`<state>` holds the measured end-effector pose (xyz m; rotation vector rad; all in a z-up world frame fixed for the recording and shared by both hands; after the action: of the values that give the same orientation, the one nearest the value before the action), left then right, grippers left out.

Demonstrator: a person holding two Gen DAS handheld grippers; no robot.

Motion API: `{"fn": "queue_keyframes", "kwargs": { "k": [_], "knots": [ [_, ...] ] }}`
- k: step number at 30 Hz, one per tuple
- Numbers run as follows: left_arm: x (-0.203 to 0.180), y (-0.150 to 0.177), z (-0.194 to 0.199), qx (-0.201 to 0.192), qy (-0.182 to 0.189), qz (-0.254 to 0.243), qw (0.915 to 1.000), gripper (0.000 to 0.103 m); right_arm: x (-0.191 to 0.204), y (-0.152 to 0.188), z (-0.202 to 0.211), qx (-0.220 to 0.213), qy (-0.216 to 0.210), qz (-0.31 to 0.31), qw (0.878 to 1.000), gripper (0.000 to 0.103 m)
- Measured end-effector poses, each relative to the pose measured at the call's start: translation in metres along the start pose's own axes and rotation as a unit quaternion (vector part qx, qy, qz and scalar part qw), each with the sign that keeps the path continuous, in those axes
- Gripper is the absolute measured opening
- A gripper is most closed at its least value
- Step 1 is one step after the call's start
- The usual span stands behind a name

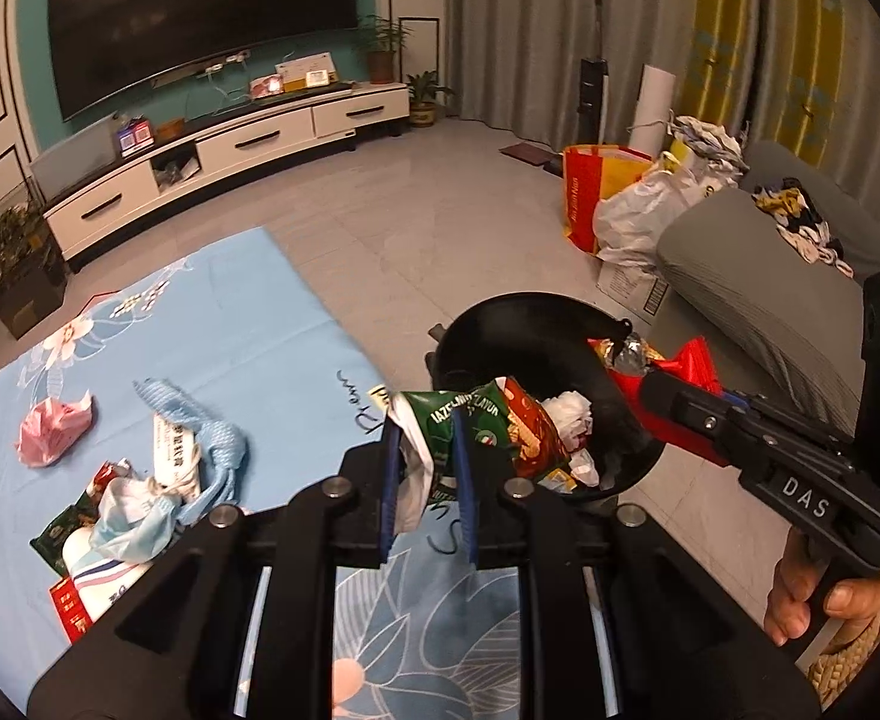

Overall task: Collect trash
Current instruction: 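Carry the red snack bag and green wrapper over the black bin with both tools, then open the right tool to drop the red bag while the left tool releases the wrapper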

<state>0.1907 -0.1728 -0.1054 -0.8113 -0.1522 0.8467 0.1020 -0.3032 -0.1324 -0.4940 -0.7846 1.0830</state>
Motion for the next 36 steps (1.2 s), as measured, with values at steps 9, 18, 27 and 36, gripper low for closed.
{"fn": "queue_keyframes", "kwargs": {
  "k": [9, 18, 27, 36],
  "knots": [
    [-0.016, -0.01, -0.032, 0.017, 0.015, -0.015, 0.9996, 0.018, -0.029, 0.003, -0.014, 0.009, 0.014, -0.025, 1.0, 0.012],
    [-0.028, -0.012, -0.072, 0.039, 0.028, -0.02, 0.9986, 0.018, -0.054, 0.007, -0.031, 0.025, 0.022, -0.049, 0.998, 0.012],
    [-0.023, -0.007, -0.105, 0.061, 0.03, -0.014, 0.9976, 0.019, -0.062, 0.009, -0.046, 0.035, 0.027, -0.054, 0.998, 0.012],
    [-0.02, -0.004, -0.126, 0.076, 0.033, -0.012, 0.9964, 0.019, -0.067, 0.012, -0.058, 0.046, 0.034, -0.062, 0.996, 0.012]
  ]
}}
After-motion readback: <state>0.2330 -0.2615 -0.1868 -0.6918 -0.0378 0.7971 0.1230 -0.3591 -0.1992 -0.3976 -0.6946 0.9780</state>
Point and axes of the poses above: each gripper's, at about its wrist camera, not at the fingertips, and z roughly against the way its jaws point, x to its left, y to its underside, the point moved 9 cm from there along -z, roughly the way its jaws point, and after that the axes turned 15 degrees about y, right-handed, at the moved point
